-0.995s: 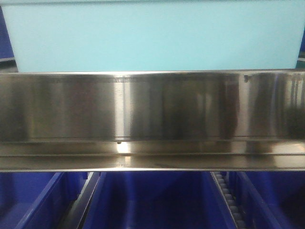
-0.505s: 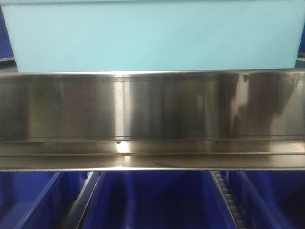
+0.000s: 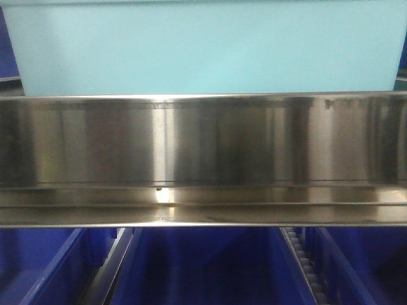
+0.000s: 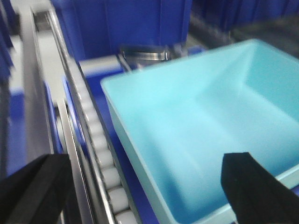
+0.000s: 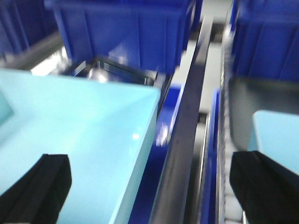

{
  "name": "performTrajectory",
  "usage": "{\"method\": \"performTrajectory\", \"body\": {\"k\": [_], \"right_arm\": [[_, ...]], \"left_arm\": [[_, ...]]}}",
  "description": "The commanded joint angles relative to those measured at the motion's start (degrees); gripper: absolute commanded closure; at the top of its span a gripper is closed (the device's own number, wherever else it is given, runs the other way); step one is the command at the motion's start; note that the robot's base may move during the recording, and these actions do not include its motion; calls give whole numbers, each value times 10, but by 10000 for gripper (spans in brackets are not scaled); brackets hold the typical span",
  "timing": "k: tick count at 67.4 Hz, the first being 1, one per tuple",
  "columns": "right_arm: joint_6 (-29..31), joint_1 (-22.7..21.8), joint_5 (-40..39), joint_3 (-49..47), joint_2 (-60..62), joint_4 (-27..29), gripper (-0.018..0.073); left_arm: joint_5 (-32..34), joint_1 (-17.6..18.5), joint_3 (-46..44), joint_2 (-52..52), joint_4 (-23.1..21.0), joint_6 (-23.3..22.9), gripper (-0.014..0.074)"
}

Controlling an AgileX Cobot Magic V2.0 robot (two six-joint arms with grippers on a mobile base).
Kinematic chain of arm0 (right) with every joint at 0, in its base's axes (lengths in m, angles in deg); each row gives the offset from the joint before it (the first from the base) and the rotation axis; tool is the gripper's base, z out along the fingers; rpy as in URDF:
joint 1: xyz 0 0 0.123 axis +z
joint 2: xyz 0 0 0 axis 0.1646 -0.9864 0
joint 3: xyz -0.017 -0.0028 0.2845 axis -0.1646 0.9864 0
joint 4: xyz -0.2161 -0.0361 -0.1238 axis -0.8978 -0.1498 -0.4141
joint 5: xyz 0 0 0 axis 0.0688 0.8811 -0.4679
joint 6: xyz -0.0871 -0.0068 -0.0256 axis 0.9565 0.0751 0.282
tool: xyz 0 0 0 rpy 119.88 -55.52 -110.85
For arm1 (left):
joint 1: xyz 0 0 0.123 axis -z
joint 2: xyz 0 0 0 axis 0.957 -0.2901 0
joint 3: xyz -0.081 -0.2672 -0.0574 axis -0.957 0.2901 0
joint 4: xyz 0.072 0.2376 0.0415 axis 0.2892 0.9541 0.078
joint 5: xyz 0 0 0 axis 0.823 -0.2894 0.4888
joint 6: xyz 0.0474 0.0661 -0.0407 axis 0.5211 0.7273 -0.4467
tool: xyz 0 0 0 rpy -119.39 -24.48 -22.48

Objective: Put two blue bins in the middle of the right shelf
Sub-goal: 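Close both grippers on opposite walls of the light-blue bin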

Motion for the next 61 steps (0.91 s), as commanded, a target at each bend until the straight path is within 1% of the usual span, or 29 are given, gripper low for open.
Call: {"method": "performTrajectory", "body": {"k": [1, 7, 13, 22, 28, 31, 39, 47, 61], "right_arm": [[2, 1, 67, -61, -60, -1, -10], [2, 1, 140, -135, -123, -1, -10], [2, 1, 200, -194, -178, -1, -10], [-9, 1, 254, -259, -252, -1, -10], [-27, 1, 287, -290, -292, -4, -10], [-31, 1, 300, -299, -306, -5, -10], [-34, 6, 302, -313, -341, -5, -10], [-34, 16, 302, -313, -368, -6, -10], [-40, 16, 300, -313, -408, -6, -10]], "left_arm": [[-56, 4, -61, -60, 8, -22, 48], [-107, 4, -120, -122, 9, -26, 48], [-153, 4, -173, -182, 9, -50, 48], [-202, 4, -224, -252, 9, -76, 48], [-230, 4, -249, -291, 19, -100, 48], [-233, 4, -256, -307, 23, -100, 48], [-233, 4, -260, -340, 37, -119, 48], [-233, 4, -260, -367, 37, -124, 48], [-233, 4, -260, -401, 37, -124, 50]]}}
